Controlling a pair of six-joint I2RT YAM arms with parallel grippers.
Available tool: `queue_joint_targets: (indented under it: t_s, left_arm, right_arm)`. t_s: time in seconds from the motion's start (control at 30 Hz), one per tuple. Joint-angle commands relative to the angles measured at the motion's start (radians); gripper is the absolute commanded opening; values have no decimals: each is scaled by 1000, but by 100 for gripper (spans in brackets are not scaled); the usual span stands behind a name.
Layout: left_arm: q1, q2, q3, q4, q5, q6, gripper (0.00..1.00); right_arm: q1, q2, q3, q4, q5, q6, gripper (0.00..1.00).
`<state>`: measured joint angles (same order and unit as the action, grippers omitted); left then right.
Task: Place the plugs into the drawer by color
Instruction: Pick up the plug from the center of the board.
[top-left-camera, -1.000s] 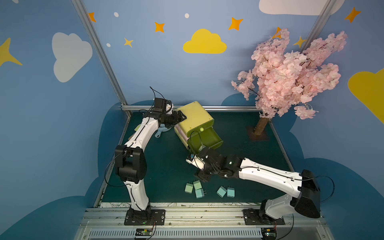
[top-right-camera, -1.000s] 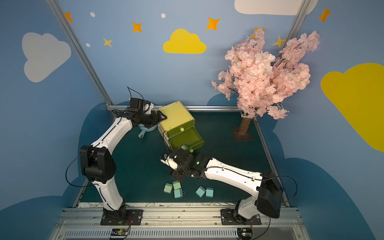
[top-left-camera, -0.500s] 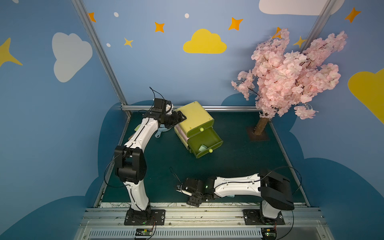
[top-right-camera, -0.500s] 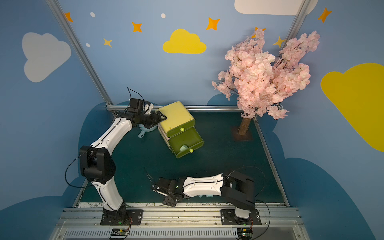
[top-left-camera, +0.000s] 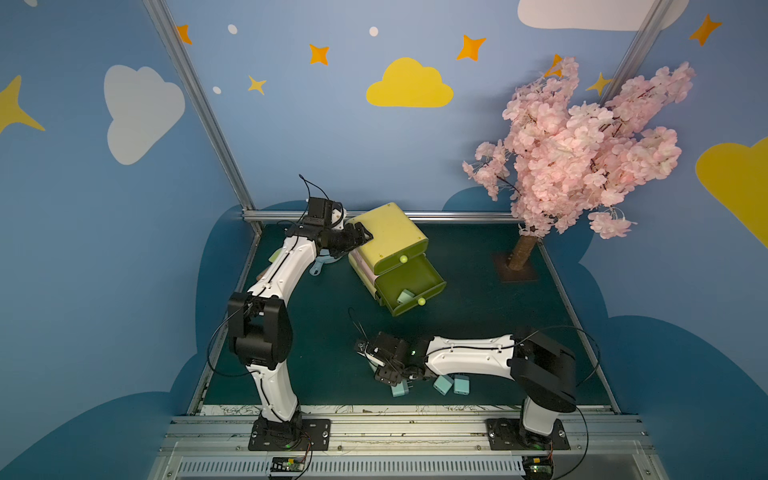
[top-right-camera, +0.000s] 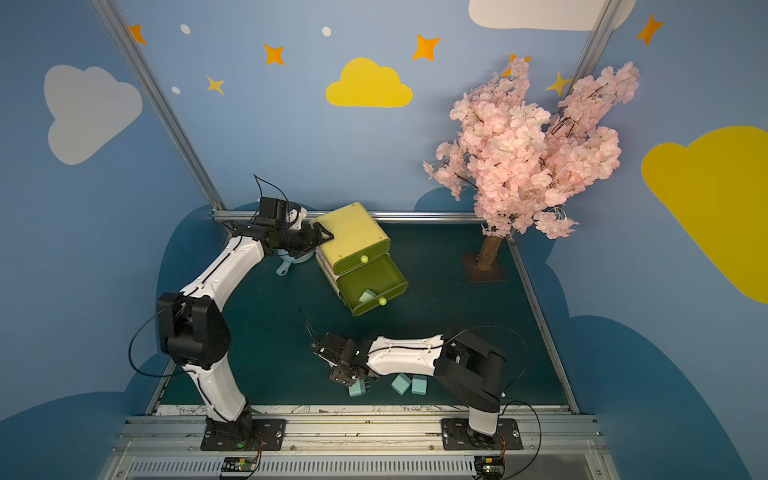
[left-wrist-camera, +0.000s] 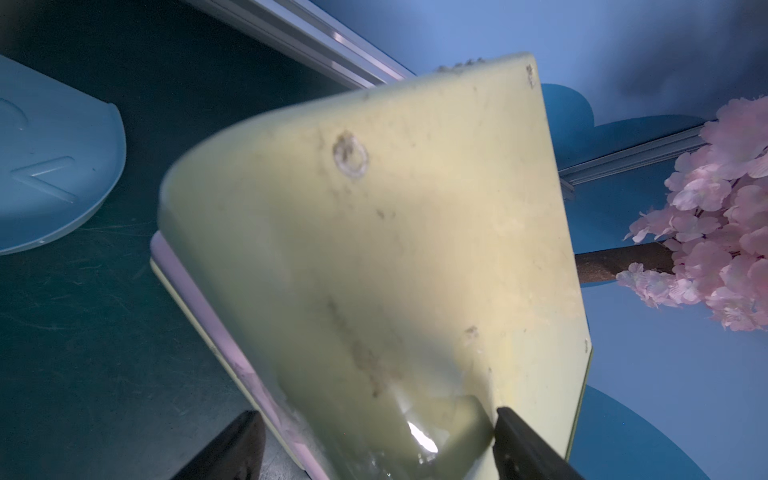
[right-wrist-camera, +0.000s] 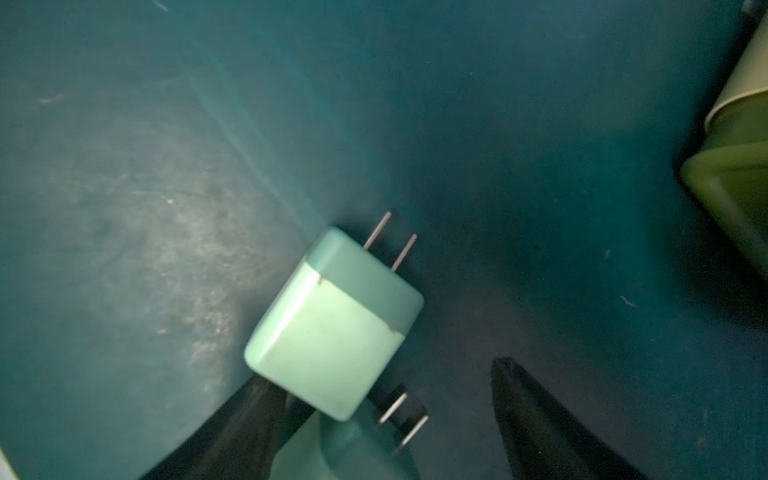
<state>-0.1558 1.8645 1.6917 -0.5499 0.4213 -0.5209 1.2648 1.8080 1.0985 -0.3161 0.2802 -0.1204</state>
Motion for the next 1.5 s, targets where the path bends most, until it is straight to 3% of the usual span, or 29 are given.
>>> queue_joint_targets:
  t_s: [0.0, 0.1, 0.2, 0.33, 0.5, 0.87, 1.17, 1.47]
  left_arm:
    - [-4, -14, -21, -38, -22, 13, 87]
    - [-7, -12, -21, -38, -21, 11, 87]
    - [-7, -10, -19, -38, -19, 12, 87]
    - [-6, -8, -13, -38, -15, 10, 87]
    - [-4, -9, -13, -41, -7, 13, 87]
    - [13, -21, -14, -42, 7, 16, 87]
    - [14, -27, -19, -42, 1, 17, 87]
    - [14, -6, -21, -39, -4, 15, 87]
  right_arm:
    - [-9, -10, 43, 10, 1, -8, 79]
    - [-8, -41, 68, -16, -56, 69, 75]
    - [-6, -71, 89, -27, -142, 243, 74]
    - [-9, 15, 204, -180, -48, 466, 76]
    - [-40, 94, 284, -298, -109, 568, 76]
    - [-43, 220, 384, -366, -183, 584, 74]
    - [-50, 259, 435, -386, -212, 550, 41]
    - [-95, -24, 460, -425, -135, 432, 21]
